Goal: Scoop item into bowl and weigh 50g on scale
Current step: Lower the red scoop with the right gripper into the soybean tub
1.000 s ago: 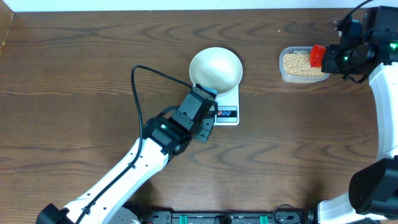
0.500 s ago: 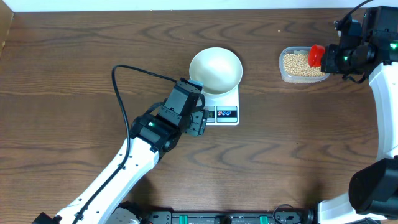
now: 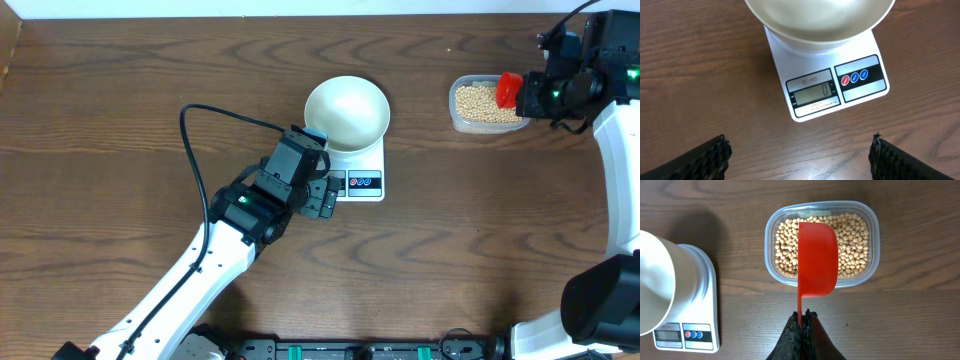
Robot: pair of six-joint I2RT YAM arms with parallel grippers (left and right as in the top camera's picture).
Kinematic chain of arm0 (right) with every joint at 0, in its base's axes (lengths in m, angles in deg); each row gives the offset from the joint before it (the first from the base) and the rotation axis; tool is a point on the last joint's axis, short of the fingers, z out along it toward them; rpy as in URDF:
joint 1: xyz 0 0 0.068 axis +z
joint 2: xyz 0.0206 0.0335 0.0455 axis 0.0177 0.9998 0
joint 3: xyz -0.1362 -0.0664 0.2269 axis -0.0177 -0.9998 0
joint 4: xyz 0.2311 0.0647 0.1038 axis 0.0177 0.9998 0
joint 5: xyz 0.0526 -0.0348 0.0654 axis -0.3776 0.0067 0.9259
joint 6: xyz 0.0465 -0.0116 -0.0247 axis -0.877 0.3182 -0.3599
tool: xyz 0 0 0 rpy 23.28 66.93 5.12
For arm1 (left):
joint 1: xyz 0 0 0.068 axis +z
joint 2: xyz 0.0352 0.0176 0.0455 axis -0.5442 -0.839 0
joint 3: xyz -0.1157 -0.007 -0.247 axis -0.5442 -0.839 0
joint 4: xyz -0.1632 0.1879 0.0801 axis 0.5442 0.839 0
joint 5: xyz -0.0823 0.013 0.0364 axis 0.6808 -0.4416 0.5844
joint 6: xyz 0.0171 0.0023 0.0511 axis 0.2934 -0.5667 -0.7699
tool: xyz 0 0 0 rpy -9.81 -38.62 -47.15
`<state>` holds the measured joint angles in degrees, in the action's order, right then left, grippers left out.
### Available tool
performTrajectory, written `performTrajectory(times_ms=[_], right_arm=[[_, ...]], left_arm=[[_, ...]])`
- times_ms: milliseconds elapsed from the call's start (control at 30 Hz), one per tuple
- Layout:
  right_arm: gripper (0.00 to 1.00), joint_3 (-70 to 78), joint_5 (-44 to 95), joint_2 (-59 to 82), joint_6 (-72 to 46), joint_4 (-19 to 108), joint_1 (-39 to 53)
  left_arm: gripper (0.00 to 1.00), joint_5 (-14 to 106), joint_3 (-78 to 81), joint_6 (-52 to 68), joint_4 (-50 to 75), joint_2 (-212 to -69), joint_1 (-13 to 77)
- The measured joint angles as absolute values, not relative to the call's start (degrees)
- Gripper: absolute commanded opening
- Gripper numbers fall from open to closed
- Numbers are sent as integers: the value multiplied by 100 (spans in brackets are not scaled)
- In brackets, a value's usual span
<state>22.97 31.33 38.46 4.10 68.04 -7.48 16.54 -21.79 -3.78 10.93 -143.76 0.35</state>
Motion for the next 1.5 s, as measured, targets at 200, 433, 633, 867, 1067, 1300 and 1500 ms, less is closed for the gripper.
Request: performTrajectory(times_ms=[200, 433, 633, 867, 1067, 1300, 1500], right_arm=[[2, 2297, 3133, 3846, 410, 6806, -750], [1, 2297, 3133, 3846, 410, 6806, -750], [1, 2297, 3133, 3846, 410, 6811, -750], [2, 2297, 3133, 3846, 410, 6811, -750], [1, 2297, 3133, 3846, 410, 6815, -750], [2, 2297, 3133, 3846, 410, 6846, -750], [1, 2304, 3162, 3846, 430, 6994, -731]], left_arm=[[91, 1663, -2179, -704, 1082, -14376, 35], [92, 1851, -2179, -1034, 1069, -14376, 35], [91, 1868, -2179, -1108, 1063, -14376, 35], [92, 1873, -2179, -1169, 1065, -14376, 35], [92, 1873, -2179, -1169, 1065, -14376, 35], [91, 1873, -2179, -1169, 1063, -14376, 35], [92, 1873, -2179, -1169, 1065, -14376, 35]])
